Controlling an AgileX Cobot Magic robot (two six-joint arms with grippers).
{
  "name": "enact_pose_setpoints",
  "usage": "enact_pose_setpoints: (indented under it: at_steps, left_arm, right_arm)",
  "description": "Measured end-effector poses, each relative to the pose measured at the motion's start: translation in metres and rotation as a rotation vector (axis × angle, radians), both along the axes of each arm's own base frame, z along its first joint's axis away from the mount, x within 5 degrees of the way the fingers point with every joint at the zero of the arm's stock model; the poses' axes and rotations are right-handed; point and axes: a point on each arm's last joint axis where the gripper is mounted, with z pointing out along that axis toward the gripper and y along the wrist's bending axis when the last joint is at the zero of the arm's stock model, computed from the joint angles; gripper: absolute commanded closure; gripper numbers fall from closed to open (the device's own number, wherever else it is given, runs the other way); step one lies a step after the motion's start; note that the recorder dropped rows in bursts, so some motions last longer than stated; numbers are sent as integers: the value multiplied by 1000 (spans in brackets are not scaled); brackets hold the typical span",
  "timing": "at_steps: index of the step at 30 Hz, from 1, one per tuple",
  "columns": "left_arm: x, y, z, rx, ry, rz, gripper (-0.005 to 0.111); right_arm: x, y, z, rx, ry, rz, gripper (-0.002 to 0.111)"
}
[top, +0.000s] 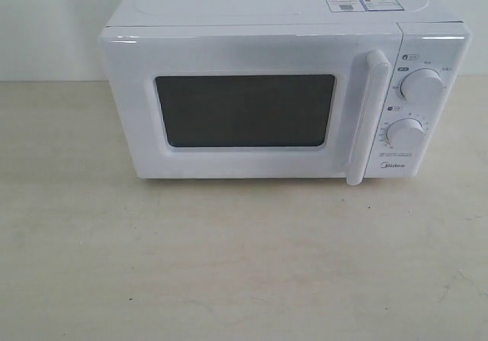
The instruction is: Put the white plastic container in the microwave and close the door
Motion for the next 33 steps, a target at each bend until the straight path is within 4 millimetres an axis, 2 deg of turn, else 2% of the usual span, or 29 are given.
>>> enact_pose_setpoints:
  at_steps: [3, 7, 10, 16, 20, 25, 29, 33]
  left_arm:
    - [0, 0, 0, 0, 0, 0, 102]
    - [0, 0, 0, 0, 0, 0, 102]
    - [0, 0, 0, 0, 0, 0, 102]
    - [0, 0, 0, 0, 0, 0, 102]
    - [0, 0, 0, 0, 0, 0, 102]
    - [0, 0, 0, 0, 0, 0, 102]
    - [0, 0, 0, 0, 0, 0, 102]
    - [0, 0, 0, 0, 0, 0, 102]
  right_arm:
    - [5, -1, 7, 25, -96, -40, 109]
    - [15, -8, 35, 132, -409, -232, 109]
    - [15, -13, 49, 135, -593, -352, 109]
    - [17, -16, 57, 62, -756, -501, 109]
    - [35, -16, 34, 70, -728, -561, 109]
    - [63, -17, -16, 145, -604, -620, 109]
    - [75, -18, -49, 111, -551, -653, 109]
    - [81, -18, -72, 34, -516, -653, 109]
